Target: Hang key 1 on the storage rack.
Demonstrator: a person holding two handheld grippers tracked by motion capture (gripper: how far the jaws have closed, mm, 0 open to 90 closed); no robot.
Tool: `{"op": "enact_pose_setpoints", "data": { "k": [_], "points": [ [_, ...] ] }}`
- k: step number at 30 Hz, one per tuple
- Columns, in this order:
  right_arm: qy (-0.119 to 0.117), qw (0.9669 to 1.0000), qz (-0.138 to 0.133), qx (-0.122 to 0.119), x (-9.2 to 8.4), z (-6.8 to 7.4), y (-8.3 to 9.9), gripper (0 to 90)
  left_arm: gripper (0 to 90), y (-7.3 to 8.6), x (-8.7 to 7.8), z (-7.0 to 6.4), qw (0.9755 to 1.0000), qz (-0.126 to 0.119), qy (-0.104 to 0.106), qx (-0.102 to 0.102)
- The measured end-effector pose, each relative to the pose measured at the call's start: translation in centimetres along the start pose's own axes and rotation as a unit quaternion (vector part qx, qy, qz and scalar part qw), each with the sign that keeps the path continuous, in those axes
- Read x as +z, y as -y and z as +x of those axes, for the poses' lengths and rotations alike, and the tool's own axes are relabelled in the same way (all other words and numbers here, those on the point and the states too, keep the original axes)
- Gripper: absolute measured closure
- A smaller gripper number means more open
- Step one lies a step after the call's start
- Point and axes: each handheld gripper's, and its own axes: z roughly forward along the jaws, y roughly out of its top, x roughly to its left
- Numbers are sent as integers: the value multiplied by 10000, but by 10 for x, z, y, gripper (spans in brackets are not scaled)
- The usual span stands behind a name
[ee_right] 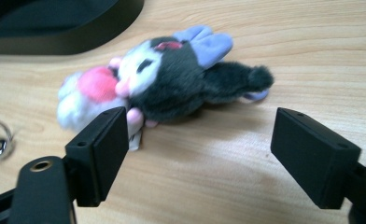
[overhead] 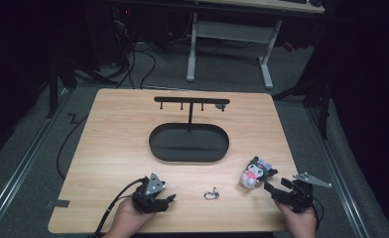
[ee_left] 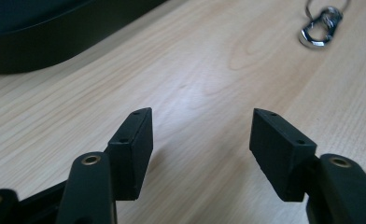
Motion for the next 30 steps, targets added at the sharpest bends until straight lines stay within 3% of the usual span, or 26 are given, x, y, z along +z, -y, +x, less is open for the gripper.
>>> {"op": "enact_pose_setpoints", "data": {
  "k": [3,4,5,8,11,14,15,17,23,28,30],
  "points": [
    [61,10000,-16,-63,-1,2,1,238,385,-2,-5,8,9997,-183,-86,-105],
    [67,9999,-53,-110,-2,4,2,290,391,-1,-6,15,9991,-283,-16,-314],
    [74,9999,-65,-122,-3,4,2,310,391,-1,-7,17,9988,-313,16,-375],
    [165,9995,-102,-230,-6,5,2,367,389,0,-10,21,9986,-364,-56,-372],
    [283,9990,-117,-323,-6,6,5,515,391,-4,-17,28,9980,-460,-39,-438],
    [278,9988,-102,-384,-5,6,6,551,384,-8,-26,32,9980,-507,-113,-369],
    [322,9982,-128,-489,-5,7,7,575,371,-9,-33,36,9977,-568,-264,-273],
    [341,9970,-195,-667,-6,8,7,592,345,-7,-36,40,9978,-506,-342,-244],
    [493,9949,-106,-873,-5,7,6,654,306,-2,-33,45,9975,-440,-461,-302],
    [514,9948,-171,-865,-4,2,5,645,328,4,-32,43,9983,-335,-414,-251],
    [499,9961,-110,-726,0,-2,3,707,336,7,-33,43,9986,-266,-381,-235]
  ]
}}
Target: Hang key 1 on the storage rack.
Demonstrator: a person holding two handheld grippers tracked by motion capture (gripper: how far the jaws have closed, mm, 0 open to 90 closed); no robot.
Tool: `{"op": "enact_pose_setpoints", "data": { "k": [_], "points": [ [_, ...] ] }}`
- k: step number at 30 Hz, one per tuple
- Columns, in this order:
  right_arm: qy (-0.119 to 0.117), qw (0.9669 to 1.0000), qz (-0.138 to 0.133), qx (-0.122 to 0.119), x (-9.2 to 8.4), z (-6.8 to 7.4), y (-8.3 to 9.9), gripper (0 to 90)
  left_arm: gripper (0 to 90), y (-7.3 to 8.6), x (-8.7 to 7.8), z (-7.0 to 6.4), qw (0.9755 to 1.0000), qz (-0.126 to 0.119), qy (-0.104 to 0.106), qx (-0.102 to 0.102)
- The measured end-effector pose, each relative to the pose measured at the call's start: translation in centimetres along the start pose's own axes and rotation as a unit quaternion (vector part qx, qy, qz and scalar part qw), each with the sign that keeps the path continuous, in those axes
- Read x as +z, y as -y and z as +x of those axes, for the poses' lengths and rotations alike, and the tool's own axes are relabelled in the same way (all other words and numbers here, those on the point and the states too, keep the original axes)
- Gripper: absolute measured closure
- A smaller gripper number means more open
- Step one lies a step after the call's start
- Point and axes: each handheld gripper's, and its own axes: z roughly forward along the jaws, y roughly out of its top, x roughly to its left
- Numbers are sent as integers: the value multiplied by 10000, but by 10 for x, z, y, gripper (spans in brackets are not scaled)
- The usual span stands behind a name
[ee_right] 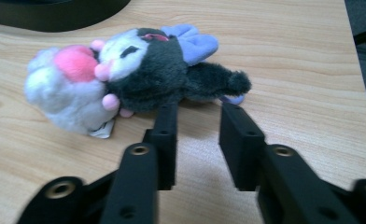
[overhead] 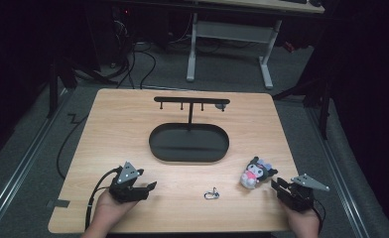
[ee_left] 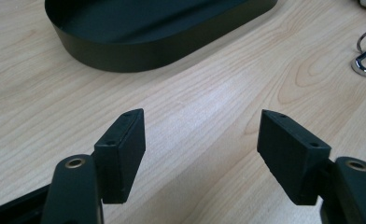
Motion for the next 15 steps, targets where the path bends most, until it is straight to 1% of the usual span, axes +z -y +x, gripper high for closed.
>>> {"op": "enact_pose_setpoints", "data": {
  "k": [1,2,3,4,6,11,12,13,14,15],
  "points": [
    [54,10000,8,57,1,-1,-1,739,338,1,-1,0,10000,-21,-2,-31],
    [54,10000,8,57,1,-1,-1,739,340,1,-1,0,10000,-21,-2,-31],
    [89,9999,16,136,5,-1,-4,798,342,4,-3,1,10000,-8,-26,-51],
    [85,9999,25,142,6,-1,-5,819,342,5,-4,1,10000,-5,-52,-55],
    [65,10000,37,43,10,0,-9,864,342,8,-7,1,9999,18,-97,-63],
    [20,9998,119,-161,26,3,-18,886,351,17,-18,3,9997,-27,-203,-131],
    [20,9998,119,-161,26,3,-18,886,353,17,-18,3,9997,-27,-203,-131],
    [12,9997,138,-196,34,3,-21,884,354,21,-23,5,9995,-39,-229,-199],
    [12,9997,138,-196,34,3,-21,884,355,21,-23,5,9995,-39,-229,-199],
    [-29,9996,139,-251,40,4,-26,880,355,25,-27,6,9993,-38,-272,-239]
  ]
}}
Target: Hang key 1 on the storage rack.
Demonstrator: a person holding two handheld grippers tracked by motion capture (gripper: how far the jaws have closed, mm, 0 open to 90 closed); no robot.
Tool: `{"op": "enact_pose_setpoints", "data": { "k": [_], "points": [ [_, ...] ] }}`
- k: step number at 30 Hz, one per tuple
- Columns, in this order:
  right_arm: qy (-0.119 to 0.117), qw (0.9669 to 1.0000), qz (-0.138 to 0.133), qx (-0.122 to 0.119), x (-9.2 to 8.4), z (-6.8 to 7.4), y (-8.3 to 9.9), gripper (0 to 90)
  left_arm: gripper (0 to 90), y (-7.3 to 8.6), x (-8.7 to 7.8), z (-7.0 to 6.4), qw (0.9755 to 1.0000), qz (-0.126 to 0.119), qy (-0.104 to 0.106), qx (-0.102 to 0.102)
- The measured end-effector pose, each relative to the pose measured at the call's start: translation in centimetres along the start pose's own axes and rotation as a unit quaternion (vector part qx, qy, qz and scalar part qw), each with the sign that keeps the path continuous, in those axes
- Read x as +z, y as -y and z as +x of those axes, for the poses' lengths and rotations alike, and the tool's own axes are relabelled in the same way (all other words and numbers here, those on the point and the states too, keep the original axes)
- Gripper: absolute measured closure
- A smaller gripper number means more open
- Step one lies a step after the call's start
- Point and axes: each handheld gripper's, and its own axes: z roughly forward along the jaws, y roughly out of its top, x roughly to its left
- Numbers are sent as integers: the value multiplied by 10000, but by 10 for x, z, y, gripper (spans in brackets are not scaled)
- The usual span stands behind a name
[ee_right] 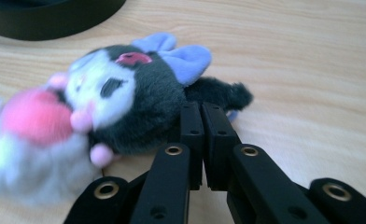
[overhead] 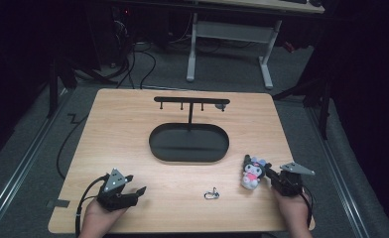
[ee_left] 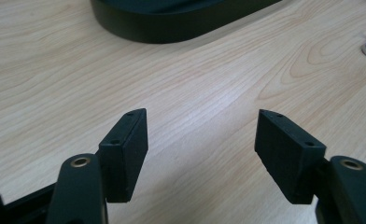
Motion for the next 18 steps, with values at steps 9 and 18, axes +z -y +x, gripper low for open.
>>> {"op": "enact_pose_setpoints", "data": {
  "k": [9,18],
  "points": [
    [-659,9976,-71,-198,21,15,-14,878,357,13,-14,3,9998,4,-184,-99],
    [-615,9974,-145,-358,20,21,-17,853,375,12,-13,2,9999,-26,-152,-16]
  ]
}}
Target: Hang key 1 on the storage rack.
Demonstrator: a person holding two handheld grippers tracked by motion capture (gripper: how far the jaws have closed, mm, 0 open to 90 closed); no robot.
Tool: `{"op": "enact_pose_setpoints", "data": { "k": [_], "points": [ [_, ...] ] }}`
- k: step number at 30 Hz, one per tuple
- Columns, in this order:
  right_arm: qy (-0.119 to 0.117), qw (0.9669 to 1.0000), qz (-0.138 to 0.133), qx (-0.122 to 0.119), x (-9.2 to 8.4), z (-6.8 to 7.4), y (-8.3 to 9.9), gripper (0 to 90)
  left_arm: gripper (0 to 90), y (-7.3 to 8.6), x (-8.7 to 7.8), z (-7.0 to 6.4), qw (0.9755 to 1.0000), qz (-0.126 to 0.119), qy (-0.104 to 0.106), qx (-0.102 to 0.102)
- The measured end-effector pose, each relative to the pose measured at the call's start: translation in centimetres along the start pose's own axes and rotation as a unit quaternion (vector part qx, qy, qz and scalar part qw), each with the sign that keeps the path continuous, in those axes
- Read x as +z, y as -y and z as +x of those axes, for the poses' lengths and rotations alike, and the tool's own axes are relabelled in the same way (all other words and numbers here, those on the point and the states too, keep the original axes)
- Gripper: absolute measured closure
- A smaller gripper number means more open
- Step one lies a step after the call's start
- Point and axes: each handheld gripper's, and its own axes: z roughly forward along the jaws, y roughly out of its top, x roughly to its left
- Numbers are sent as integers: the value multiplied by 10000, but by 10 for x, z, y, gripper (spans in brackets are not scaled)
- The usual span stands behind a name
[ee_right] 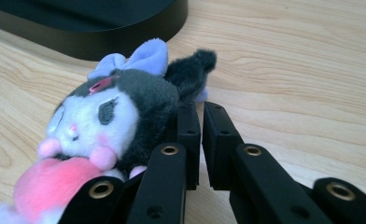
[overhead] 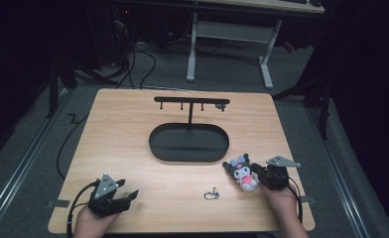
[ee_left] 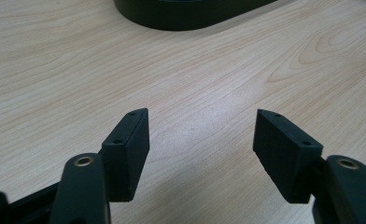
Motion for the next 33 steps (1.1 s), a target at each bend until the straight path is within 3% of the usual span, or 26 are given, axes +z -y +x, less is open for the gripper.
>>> {"op": "enact_pose_setpoints", "data": {
  "k": [9,14,21,23,26,27,33],
  "points": [
    [206,9998,-36,75,-15,-2,12,817,381,-12,13,-5,9998,-135,70,147],
    [285,9993,-76,222,-35,-3,28,809,375,-26,27,-13,9993,-167,164,303],
    [268,9989,-181,332,-52,-4,42,769,374,-35,24,-24,9986,-286,157,414],
    [259,9990,-155,320,-54,-3,44,767,373,-28,29,-18,9992,-158,223,277],
    [255,9991,-158,309,-56,0,46,735,377,-23,30,-10,9984,-184,476,-236],
    [261,9990,-159,311,-57,1,46,725,382,-23,30,-10,9982,-210,476,-313],
    [289,9990,-159,301,-54,2,43,673,375,-24,28,-12,9987,-381,323,-75]
  ]
}}
